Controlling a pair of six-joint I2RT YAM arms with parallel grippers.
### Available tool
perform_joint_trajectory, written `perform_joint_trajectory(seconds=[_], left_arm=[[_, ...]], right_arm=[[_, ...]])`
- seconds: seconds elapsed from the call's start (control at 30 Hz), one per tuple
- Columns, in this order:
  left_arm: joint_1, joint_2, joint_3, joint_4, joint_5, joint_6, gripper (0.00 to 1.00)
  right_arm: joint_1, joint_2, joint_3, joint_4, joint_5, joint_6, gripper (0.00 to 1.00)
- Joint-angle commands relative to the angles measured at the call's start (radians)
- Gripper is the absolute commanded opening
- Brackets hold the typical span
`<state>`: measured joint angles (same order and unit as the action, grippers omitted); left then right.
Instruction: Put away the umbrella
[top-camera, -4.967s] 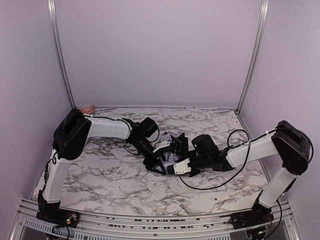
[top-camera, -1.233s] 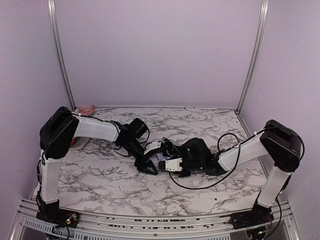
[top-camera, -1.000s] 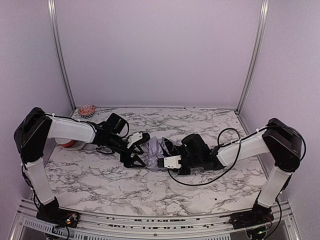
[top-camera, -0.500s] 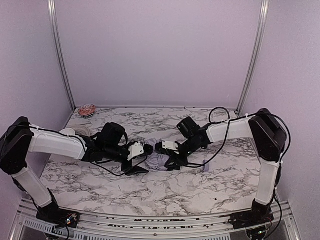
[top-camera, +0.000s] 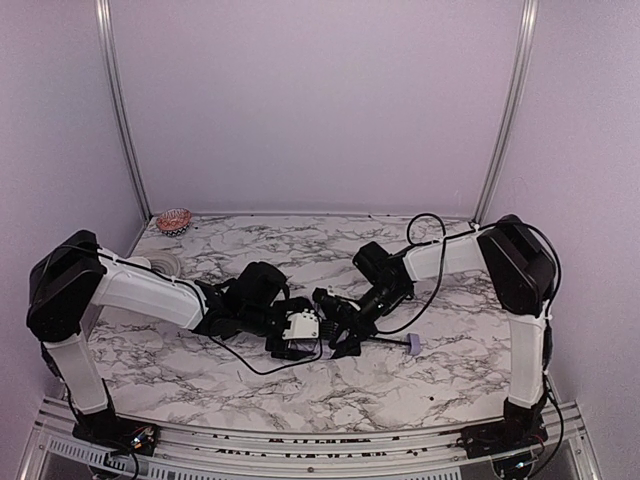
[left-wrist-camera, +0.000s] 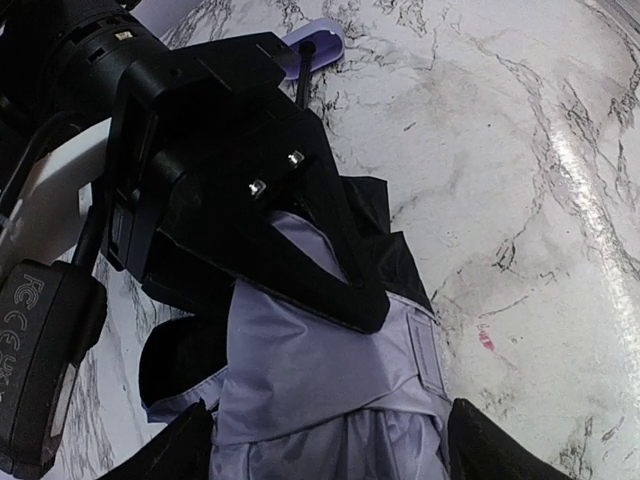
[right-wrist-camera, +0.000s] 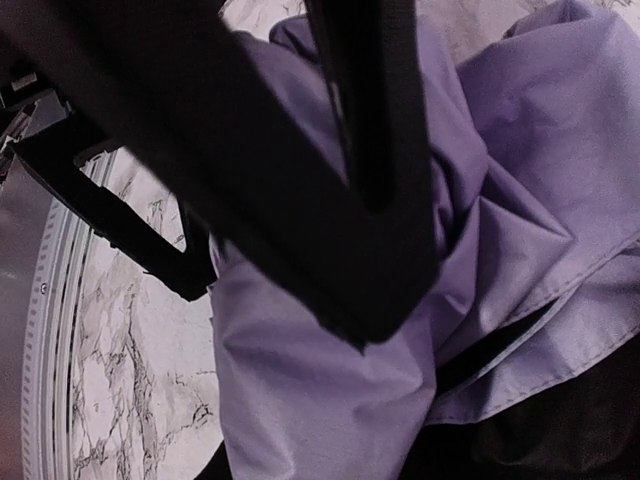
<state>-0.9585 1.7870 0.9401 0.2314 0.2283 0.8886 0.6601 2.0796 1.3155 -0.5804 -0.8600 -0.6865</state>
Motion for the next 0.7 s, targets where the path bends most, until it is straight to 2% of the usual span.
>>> perform_joint_trajectory(seconds=[0.0, 0.07, 0.13, 0.23, 0.37, 0.5, 0.6, 0.67], left_arm=[[0.000, 0.064, 0.066, -0.099, -0.009, 0.009, 0.78], [-0.001, 0.080, 0.069, -0.134, -0.048, -0.017, 0.77], [0.000, 0.055, 0.048, -0.088, -0.061, -0.065, 0.77], [0.017, -0.052, -0.033, 0.041, 0.021, -0.157, 0.82], [0.088, -0.172, -0.115, 0.176, 0.151, -0.354, 0.84], [0.212, -0.173, -0.113, 0.207, 0.247, -0.558, 0.81], [0.327, -0.120, -0.077, 0.209, 0.285, -0.693, 0.73], [0.369, -0.072, -0.035, 0.209, 0.295, -0.803, 0.72]], right_arm=[[-0.013, 0.065, -0.017, -0.104, 0.058, 0.052, 0.25], [-0.013, 0.057, -0.008, -0.098, 0.043, 0.040, 0.25], [-0.016, 0.049, -0.005, -0.083, 0.046, 0.033, 0.23], [-0.015, 0.027, -0.015, -0.042, 0.074, 0.046, 0.13], [-0.016, -0.074, -0.083, 0.100, 0.102, 0.071, 0.00], [-0.019, -0.237, -0.194, 0.274, 0.104, 0.060, 0.00], [-0.015, -0.375, -0.334, 0.450, 0.132, 0.008, 0.00], [0.002, -0.445, -0.424, 0.535, 0.168, -0.056, 0.00]])
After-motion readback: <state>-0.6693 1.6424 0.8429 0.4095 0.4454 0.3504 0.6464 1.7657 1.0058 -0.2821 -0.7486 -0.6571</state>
